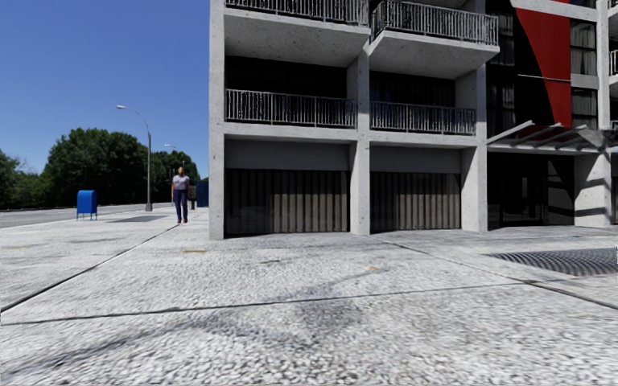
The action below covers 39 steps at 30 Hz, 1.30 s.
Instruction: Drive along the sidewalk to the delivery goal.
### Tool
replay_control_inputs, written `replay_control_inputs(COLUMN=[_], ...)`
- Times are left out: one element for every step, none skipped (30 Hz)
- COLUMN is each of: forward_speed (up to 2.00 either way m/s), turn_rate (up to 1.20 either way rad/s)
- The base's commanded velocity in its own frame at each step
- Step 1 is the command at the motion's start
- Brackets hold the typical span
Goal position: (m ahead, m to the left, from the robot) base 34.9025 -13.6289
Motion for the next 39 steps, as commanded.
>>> replay_control_inputs(forward_speed=[1.14, 1.14, 1.14, 1.14, 1.14, 1.17, 1.18, 1.18, 1.22, 1.30, 1.40, 1.40, 1.42, 1.43, 1.44, 1.44, 1.44, 1.45, 1.46, 1.46, 1.46, 1.47, 1.48, 1.51, 1.51, 1.52, 1.53, 1.53, 1.53, 1.55, 1.57, 1.63, 1.63, 1.67, 1.69, 1.70, 1.71, 1.71, 1.72], turn_rate=[-0.31, -0.31, -0.31, -0.31, -0.31, -0.31, -0.31, -0.31, -0.31, -0.31, -0.31, -0.31, -0.31, -0.31, -0.31, -0.31, -0.31, -0.31, -0.31, -0.31, -0.31, -0.31, -0.31, -0.31, -0.31, -0.31, -0.31, -0.31, -0.31, -0.31, -0.31, -0.31, -0.31, -0.31, -0.31, -0.31, -0.31, -0.31, -0.31])
